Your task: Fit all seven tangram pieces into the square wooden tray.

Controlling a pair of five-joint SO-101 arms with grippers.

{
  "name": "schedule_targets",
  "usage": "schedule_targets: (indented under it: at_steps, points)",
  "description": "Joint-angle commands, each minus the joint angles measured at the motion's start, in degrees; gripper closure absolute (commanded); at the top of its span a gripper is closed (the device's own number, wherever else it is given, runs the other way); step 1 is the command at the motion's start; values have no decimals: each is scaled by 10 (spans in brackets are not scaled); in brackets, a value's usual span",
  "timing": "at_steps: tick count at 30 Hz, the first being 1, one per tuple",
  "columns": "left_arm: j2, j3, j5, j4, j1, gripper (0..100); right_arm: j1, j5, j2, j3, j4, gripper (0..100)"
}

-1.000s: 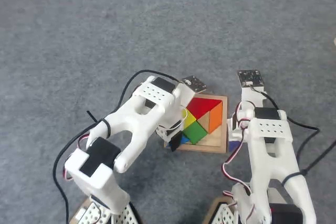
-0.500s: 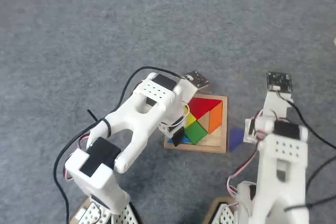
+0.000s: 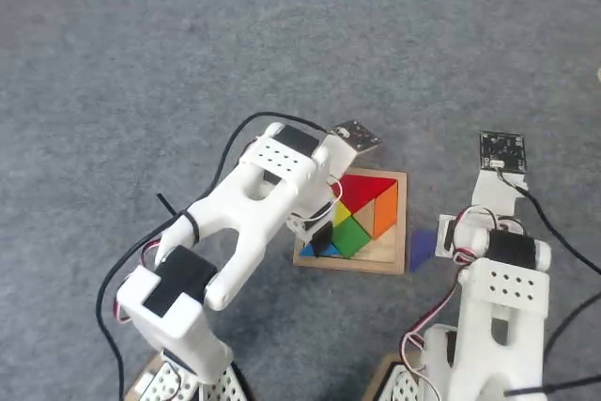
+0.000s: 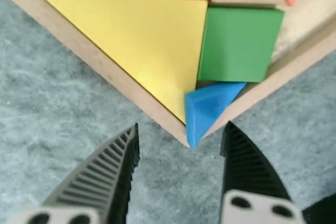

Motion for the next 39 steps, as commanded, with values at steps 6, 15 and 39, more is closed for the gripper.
schedule_targets:
  at_steps: [6,15,39]
  points:
    - [-3,-26,-4,-4,-41,761,-11,-3,-7,-4,-7,865]
    - [95,-35,0,-47,-29,761,-11,-3,-7,-4,-7,865]
    - [4,-79,-18,39,-76,761,-32,-2,-7,-2,-8,865]
